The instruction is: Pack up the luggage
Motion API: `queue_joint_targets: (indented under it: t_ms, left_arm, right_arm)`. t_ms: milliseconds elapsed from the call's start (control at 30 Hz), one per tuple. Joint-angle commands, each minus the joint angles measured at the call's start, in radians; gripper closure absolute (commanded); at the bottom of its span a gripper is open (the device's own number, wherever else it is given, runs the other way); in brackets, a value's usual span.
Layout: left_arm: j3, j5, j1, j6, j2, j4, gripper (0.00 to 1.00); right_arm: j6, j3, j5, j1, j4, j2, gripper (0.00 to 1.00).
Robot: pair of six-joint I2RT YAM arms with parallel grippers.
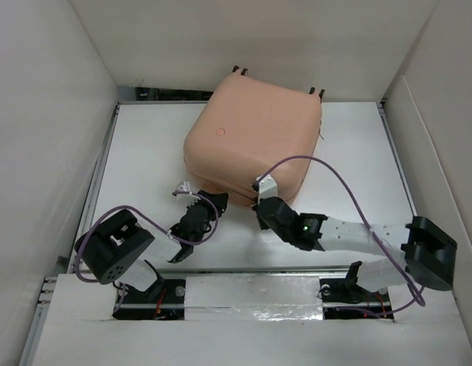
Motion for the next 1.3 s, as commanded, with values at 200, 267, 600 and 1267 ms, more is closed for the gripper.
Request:
queue_joint_targets:
  t_ms: [200, 267, 600, 1267]
  left_arm:
    - [0.046, 0.226, -0.124, 0.091, 0.073, 0.201, 1.0]
    - [0.028, 0.251, -0.124, 0.085, 0.097, 0.27, 1.0]
    - [0.068, 0.372, -0.163, 0.131, 0.178, 0.379, 1.0]
    - [0.013, 0.218, -0.322, 0.275, -0.5, -0.336, 0.41]
  right_arm:
    - [0.024, 0.307, -0.234, 0.074, 0.327, 0.171, 1.0]
    - [0.027, 0.338, -0.253, 0.063, 0.328, 0.19, 1.0]
    - [-0.028, 0.488, -0.458, 0.063, 0.287, 0.331, 1.0]
    - [0.093, -0.092, -0.165, 0.046, -0.141, -0.606, 1.0]
